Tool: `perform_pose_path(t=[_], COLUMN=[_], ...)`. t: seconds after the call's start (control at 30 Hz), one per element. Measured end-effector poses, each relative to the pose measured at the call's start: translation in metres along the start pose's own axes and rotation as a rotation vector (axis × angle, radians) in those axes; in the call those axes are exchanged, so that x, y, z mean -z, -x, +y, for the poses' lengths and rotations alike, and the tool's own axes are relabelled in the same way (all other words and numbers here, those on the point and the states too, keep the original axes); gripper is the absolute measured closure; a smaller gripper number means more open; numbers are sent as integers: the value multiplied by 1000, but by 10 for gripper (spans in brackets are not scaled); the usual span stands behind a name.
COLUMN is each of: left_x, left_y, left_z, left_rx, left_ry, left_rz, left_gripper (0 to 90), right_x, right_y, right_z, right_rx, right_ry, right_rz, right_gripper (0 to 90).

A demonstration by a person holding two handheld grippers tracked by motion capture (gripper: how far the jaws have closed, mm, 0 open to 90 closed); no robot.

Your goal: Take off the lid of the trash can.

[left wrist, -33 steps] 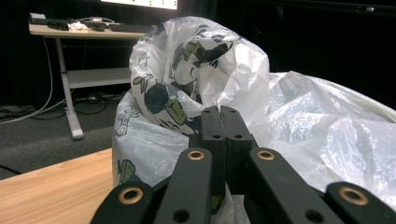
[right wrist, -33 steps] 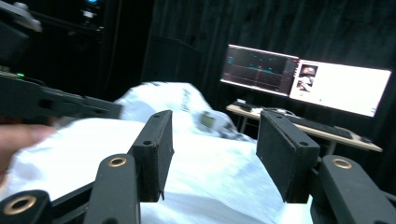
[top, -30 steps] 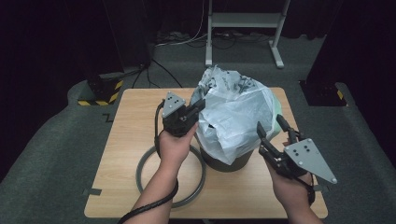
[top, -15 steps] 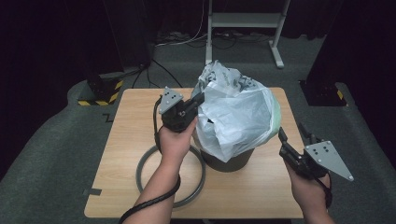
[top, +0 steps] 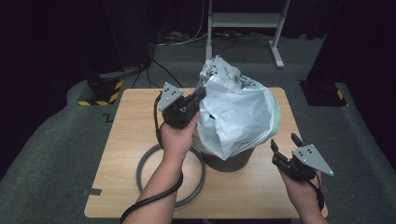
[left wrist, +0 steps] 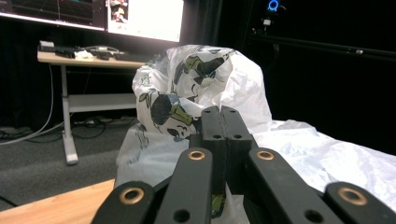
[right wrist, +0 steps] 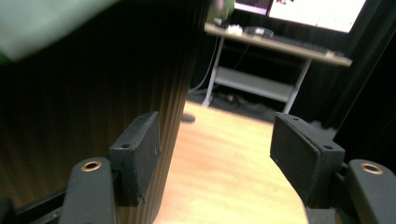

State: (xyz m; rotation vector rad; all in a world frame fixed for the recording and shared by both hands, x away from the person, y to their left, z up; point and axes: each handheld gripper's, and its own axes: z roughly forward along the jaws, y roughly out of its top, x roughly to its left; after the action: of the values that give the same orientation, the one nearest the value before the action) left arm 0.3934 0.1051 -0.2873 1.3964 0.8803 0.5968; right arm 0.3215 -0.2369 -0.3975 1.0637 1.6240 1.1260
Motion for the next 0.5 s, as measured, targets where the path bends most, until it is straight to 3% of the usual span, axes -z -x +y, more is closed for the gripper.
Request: perform_pose_path(t=[0.37,0.5], left_x=[-2,-3], left_y=[4,5], left_z=[7,10], left_rx=[-16,-13], left_ry=[36,45], left_rz=[-14,-19], left_gripper=[900,900], right_x=[-35,-45], right_y=[6,4], right_z=[-47,-62], right_rx=[-111,-113], right_ry=[-203,-265], right_rz=[75,85], right_gripper=[204,173])
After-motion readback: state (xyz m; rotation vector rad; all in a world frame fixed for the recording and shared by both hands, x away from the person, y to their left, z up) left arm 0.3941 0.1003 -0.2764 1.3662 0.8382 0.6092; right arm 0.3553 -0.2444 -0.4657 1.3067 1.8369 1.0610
